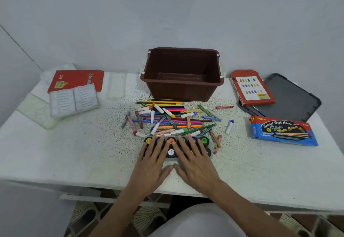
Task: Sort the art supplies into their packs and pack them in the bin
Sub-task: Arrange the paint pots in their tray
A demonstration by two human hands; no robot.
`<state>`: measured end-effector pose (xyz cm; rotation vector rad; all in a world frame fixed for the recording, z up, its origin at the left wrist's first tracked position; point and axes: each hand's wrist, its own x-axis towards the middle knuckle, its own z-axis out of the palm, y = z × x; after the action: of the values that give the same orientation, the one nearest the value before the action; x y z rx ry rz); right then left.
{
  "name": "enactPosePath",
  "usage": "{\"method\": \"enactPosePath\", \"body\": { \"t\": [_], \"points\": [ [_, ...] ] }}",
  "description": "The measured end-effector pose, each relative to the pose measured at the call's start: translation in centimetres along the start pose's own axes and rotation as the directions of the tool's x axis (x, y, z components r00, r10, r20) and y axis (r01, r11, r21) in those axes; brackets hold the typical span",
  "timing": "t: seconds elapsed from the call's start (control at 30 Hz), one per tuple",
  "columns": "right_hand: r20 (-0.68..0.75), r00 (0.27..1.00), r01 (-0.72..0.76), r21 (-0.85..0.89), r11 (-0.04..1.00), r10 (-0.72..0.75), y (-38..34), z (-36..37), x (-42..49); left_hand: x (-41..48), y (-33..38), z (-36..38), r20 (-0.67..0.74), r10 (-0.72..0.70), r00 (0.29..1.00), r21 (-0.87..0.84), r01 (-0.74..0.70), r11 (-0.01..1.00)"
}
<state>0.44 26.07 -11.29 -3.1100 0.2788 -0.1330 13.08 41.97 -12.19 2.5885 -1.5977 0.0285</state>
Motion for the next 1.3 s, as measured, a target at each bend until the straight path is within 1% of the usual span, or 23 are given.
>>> {"method": "enactPosePath", "body": {
  "t": [0.13, 0.23, 0.3, 0.4, 0.53, 0.7, 0.8, 0.9, 1.07, 1.17, 1.3],
  "points": [
    [-0.002, 1.0, -0.018, 0.043, 0.999, 0.018, 0.4, -0.5, -0.1, -0.1, -0.3, -0.4, 0.025, -0.001, 1.0, -0.031, 0.001, 1.0],
    [-0.023, 0.998, -0.064, 0.079, 0.995, 0.066, 1.5, -1.4, -0.5, -0.2, -0.9, -0.8, 0.035, -0.036, 0.999, -0.06, 0.038, 0.997],
    [-0.034, 0.993, -0.111, 0.119, 0.987, 0.116, 2.7, -1.9, -0.8, -0.3, -1.3, -1.0, 0.033, -0.052, 0.998, -0.118, 0.055, 0.991],
    [-0.04, 0.974, -0.211, 0.215, 0.953, 0.225, 4.7, -2.7, -0.9, -0.2, -2.0, -1.5, 0.007, -0.072, 0.997, -0.205, 0.072, 0.976],
    [-0.042, 0.939, -0.317, 0.281, 0.906, 0.341, 7.1, -3.7, -1.2, 0.7, -2.6, -2.6, -0.016, -0.117, 0.993, -0.279, 0.108, 0.954],
    [-0.033, 0.906, -0.379, 0.379, 0.844, 0.421, 7.7, -4.7, -1.2, 2.0, -3.1, -3.8, -0.019, -0.19, 0.982, -0.389, 0.168, 0.906],
    [-0.005, 0.916, -0.359, 0.435, 0.826, 0.401, 6.4, -5.6, -0.1, 2.2, -3.7, -5.1, -0.011, -0.277, 0.961, -0.44, 0.244, 0.864],
    [0.021, 0.933, -0.323, 0.483, 0.813, 0.359, 4.6, -6.6, 1.8, 2.0, -5.5, -6.1, -0.02, -0.364, 0.931, -0.519, 0.302, 0.8],
    [-0.011, 0.98, -0.164, 0.506, 0.847, 0.197, 1.3, -7.7, 6.9, 1.8, -9.1, -7.7, -0.051, -0.514, 0.856, -0.588, 0.39, 0.709],
    [-0.029, 0.996, -0.056, 0.557, 0.829, 0.086, -0.6, -8.0, 11.0, 2.5, -11.1, -8.9, -0.078, -0.578, 0.813, -0.626, 0.411, 0.663],
    [-0.031, 0.999, 0.005, 0.613, 0.79, 0.018, -2.9, -8.4, 16.2, 3.8, -14.1, -10.2, -0.14, -0.648, 0.749, -0.647, 0.426, 0.633]
  ]
}}
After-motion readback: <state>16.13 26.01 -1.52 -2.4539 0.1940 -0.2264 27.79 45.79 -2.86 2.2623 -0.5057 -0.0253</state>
